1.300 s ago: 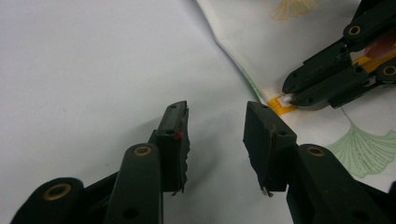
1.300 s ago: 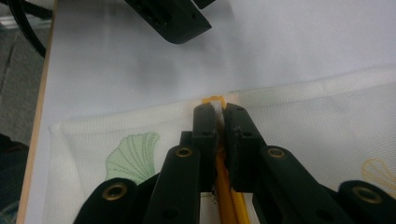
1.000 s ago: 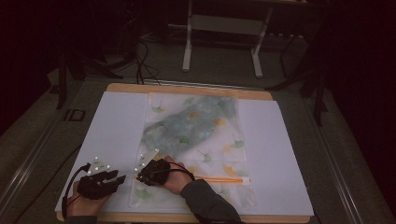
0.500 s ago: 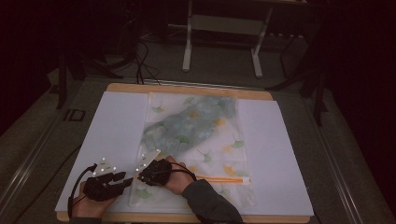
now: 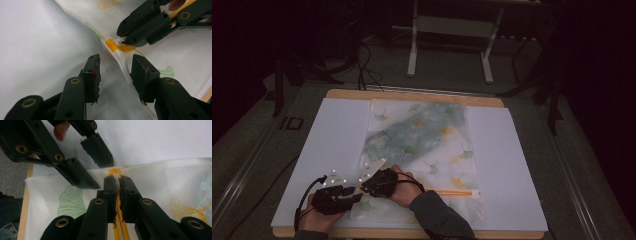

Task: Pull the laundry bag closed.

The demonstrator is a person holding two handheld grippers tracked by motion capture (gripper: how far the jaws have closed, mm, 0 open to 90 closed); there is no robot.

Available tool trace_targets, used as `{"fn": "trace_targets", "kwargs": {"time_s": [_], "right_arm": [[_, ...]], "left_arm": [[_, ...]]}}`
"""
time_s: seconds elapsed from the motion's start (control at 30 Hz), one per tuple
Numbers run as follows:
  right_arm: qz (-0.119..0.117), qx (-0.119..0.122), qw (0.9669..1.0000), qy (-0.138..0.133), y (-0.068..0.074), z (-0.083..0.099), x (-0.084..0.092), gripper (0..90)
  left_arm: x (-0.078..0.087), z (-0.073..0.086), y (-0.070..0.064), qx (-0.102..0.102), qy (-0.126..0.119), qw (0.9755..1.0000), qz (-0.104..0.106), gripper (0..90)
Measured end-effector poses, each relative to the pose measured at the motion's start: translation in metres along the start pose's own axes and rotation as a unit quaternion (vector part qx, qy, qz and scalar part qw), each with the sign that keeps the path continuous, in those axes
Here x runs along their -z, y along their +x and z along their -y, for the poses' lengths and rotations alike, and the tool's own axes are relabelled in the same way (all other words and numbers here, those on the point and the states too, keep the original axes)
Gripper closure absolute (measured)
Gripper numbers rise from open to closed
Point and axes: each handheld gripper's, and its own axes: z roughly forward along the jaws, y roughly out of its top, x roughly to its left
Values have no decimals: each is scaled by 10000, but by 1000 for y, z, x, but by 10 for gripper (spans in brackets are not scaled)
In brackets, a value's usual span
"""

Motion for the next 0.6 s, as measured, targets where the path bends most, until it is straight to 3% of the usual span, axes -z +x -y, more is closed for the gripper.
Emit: {"fn": "trace_targets", "kwargs": {"time_s": [0.27, 0.43, 0.6], "right_arm": [[54, 77, 10000, -7, 1, -3, 7, 843], [47, 95, 9999, -38, 1, -4, 7, 843], [16, 94, 10000, -4, 1, -1, 5, 844]], "left_arm": [[-8, -3, 1, 34, 38, 9998, 212, 617], [-13, -5, 1, 22, 92, 9994, 329, 710], [-15, -4, 2, 35, 140, 9992, 380, 863]]}}
